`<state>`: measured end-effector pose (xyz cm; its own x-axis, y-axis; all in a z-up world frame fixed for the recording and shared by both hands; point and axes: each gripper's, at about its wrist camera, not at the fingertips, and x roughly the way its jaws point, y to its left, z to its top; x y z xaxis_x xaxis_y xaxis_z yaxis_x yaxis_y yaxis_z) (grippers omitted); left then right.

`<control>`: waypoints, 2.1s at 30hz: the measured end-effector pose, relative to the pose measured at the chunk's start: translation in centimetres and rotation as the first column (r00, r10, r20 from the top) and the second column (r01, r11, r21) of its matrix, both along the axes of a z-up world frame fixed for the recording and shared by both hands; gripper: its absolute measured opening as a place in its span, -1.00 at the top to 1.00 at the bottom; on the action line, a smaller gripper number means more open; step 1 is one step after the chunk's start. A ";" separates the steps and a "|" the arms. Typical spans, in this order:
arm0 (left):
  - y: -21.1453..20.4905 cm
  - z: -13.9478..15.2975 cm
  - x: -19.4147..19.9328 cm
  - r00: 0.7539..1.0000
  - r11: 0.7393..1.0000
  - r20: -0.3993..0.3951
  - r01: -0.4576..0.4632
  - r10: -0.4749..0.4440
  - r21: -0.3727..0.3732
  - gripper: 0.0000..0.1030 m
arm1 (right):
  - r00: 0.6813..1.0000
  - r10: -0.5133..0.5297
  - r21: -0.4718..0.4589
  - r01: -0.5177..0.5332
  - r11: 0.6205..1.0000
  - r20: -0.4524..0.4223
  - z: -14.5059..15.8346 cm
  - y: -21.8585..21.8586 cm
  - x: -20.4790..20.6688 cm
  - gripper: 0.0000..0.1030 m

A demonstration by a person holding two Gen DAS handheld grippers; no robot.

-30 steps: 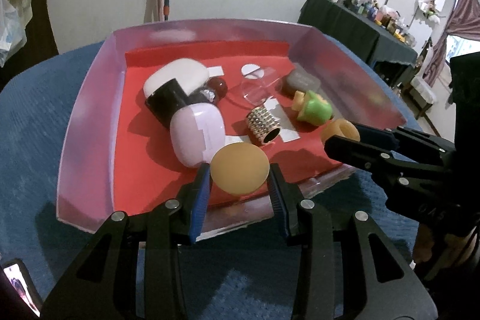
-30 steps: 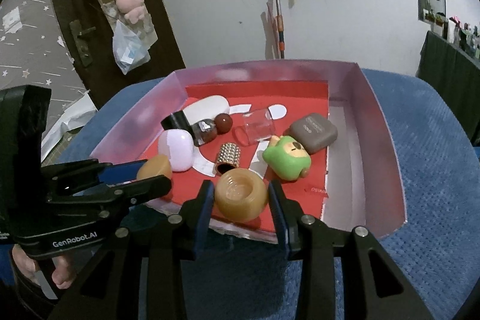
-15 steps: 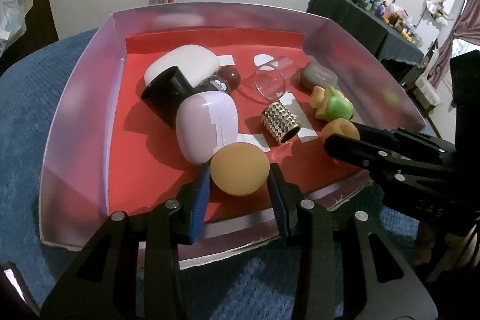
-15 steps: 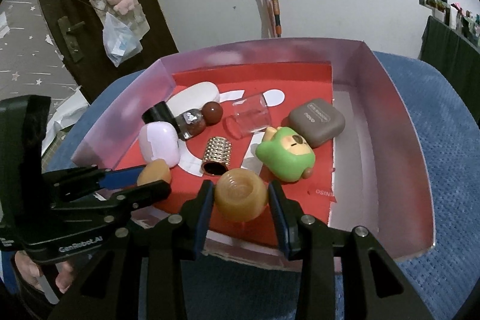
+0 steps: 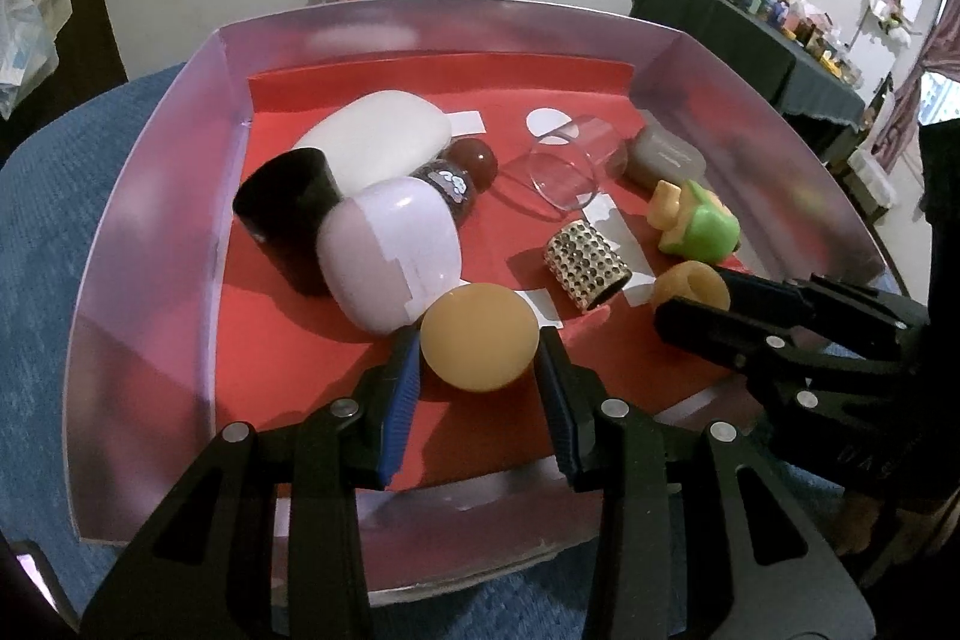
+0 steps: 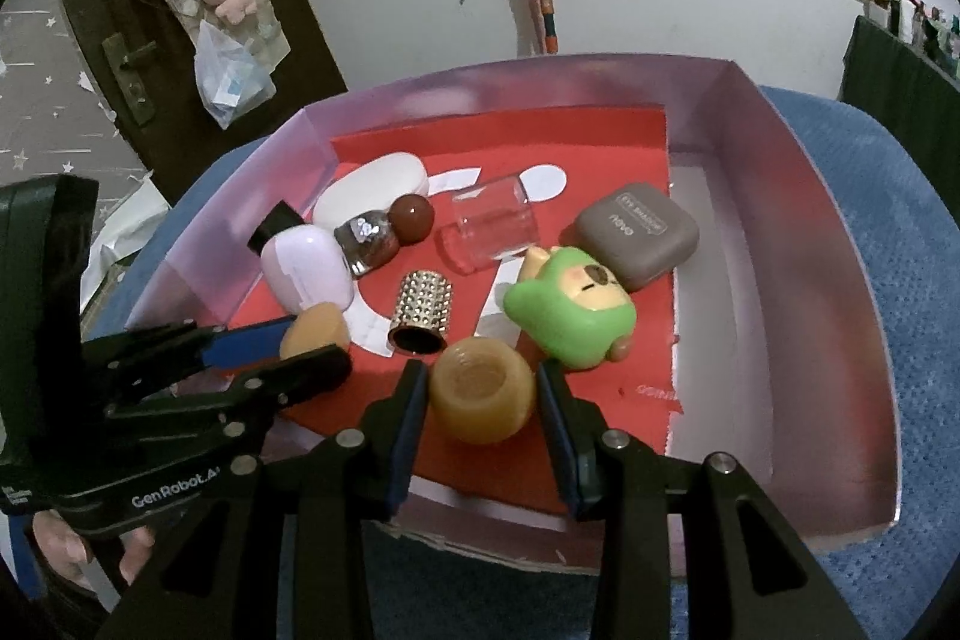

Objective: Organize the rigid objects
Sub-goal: 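Lower the ring and knob onto the red tray floor and open both tools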

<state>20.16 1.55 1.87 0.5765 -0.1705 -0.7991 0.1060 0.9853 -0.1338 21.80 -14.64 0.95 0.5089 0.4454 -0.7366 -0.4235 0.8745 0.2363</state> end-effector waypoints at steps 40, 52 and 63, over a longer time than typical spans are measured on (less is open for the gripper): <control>0.2 -0.1 0.0 1.000 1.000 0.013 -0.012 0.011 0.016 0.19 | 0.999 -0.040 -0.067 0.042 0.997 0.032 -0.7 -0.1 0.7 0.22; 0.2 -0.1 0.0 1.000 1.000 0.017 -0.011 0.010 0.011 -0.17 | 0.999 -0.033 -0.060 0.035 0.998 0.032 -0.5 0.0 0.7 0.12; 0.5 0.1 -0.7 0.998 0.998 0.031 -0.049 0.047 0.048 -0.23 | 0.999 -0.030 -0.055 0.033 0.998 0.042 -0.3 0.1 0.0 0.00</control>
<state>19.48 2.02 1.93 0.6072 -0.1032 -0.7878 0.0619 0.9947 -0.0827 21.79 -14.55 0.66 0.5525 0.3874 -0.7380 -0.4039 0.8990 0.1695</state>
